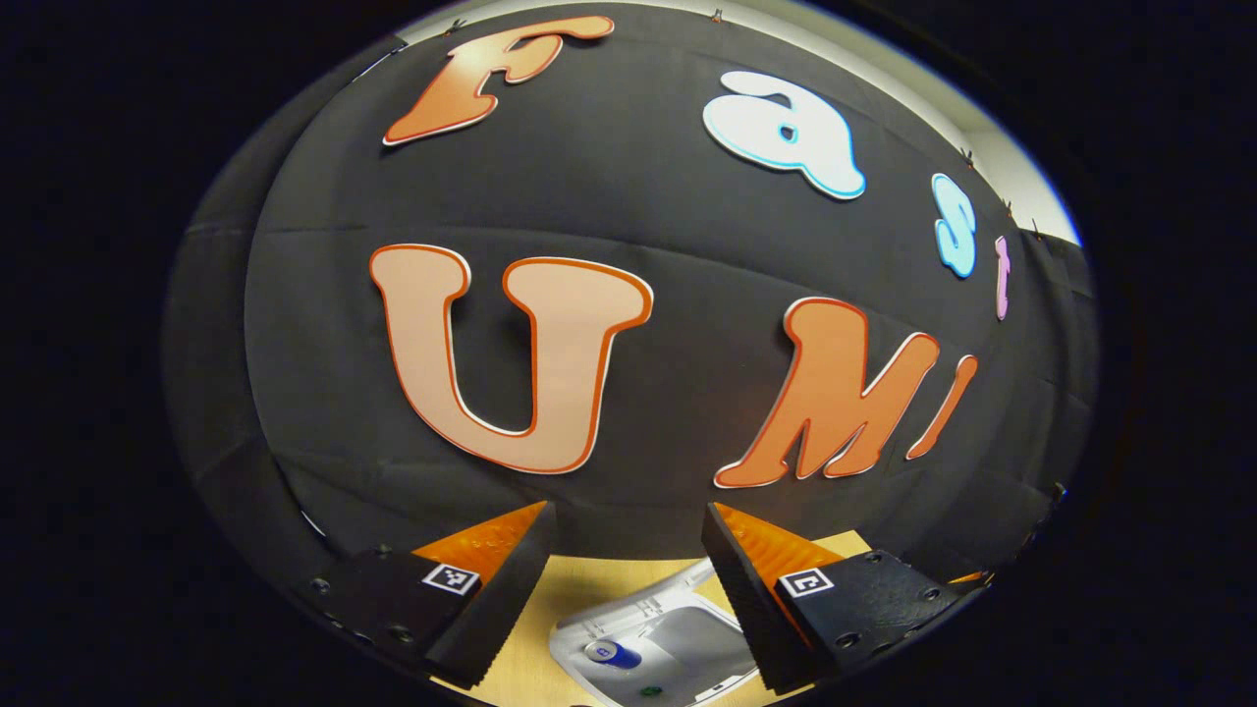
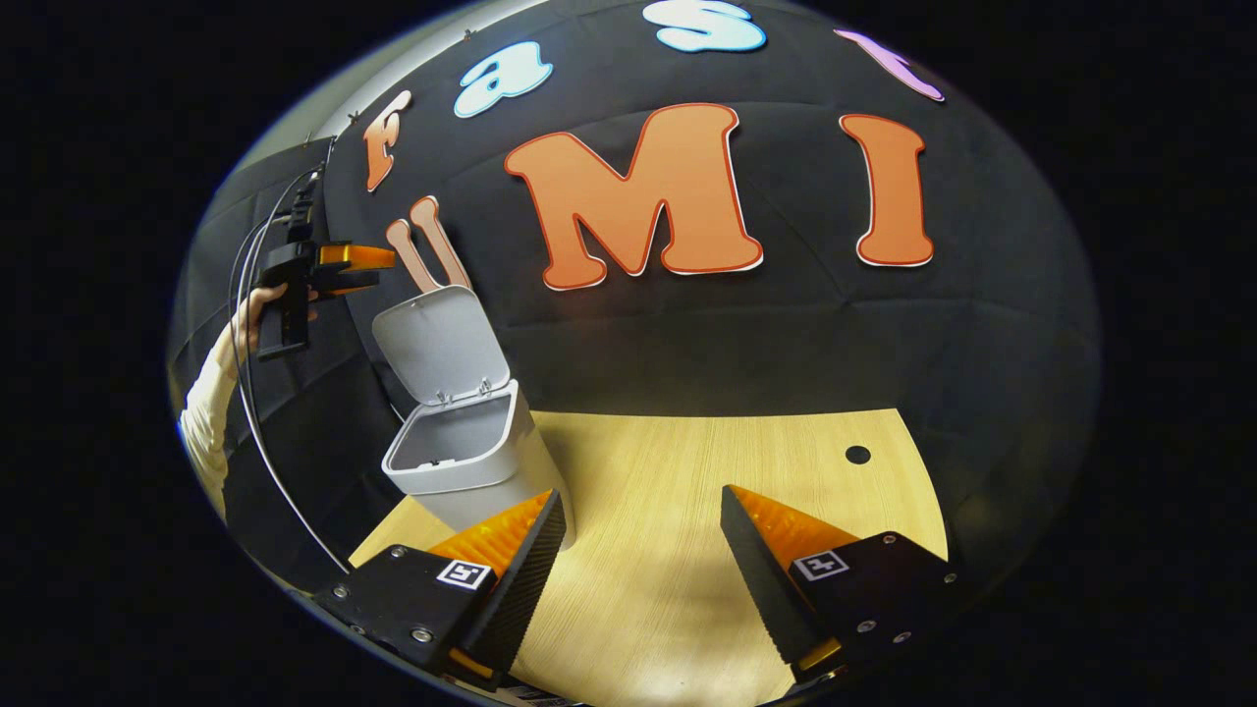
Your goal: Press the lid of the desktop garbage bin to open it, pick up the crumpled paper on the desktop and throw it into the bin, then pick up the pop can on the desktop and drop it into the bin, and finally close the garbage bin lid.
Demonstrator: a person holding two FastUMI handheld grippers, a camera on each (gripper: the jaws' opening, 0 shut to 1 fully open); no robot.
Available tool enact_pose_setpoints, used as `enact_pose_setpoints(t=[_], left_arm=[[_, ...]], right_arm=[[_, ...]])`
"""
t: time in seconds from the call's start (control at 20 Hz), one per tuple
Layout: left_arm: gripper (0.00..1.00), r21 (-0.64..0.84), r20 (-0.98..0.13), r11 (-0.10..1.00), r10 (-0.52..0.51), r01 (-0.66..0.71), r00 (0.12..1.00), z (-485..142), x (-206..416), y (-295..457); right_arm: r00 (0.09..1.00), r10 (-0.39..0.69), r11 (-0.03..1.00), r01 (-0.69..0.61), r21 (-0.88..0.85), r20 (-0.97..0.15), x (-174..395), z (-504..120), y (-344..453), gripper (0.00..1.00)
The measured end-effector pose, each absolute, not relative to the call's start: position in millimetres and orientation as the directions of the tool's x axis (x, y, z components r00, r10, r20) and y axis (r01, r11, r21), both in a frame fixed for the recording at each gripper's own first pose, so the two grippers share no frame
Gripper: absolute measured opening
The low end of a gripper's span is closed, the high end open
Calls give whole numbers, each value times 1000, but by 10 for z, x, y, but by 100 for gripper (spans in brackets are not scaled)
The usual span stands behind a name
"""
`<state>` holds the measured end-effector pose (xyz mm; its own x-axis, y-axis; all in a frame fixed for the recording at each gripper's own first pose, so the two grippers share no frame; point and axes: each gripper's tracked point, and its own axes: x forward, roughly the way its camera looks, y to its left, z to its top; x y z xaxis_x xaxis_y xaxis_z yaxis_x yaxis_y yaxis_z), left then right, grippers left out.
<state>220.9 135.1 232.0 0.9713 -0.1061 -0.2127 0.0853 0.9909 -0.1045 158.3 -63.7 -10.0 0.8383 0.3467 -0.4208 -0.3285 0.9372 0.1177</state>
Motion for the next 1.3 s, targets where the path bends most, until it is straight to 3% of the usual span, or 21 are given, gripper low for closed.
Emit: enact_pose_setpoints(t=[0.3,0.45,0.95,1.3], left_arm=[[95,-114,-378,988,-142,106,915,1803,2534,1199],[95,-75,-426,993,-113,89,898,1620,2591,1244],[95,45,-531,981,-134,186,837,1227,2211,975],[97,61,-590,974,-141,218,795,578,1861,707]], right_arm=[[839,334,942,-309,128,-430,1606,-159,-710,96],[838,329,944,-304,129,-434,1610,-184,-749,96],[815,357,934,-324,151,-457,1690,-297,-689,96],[787,385,922,-347,170,-482,1708,-423,-617,96]])
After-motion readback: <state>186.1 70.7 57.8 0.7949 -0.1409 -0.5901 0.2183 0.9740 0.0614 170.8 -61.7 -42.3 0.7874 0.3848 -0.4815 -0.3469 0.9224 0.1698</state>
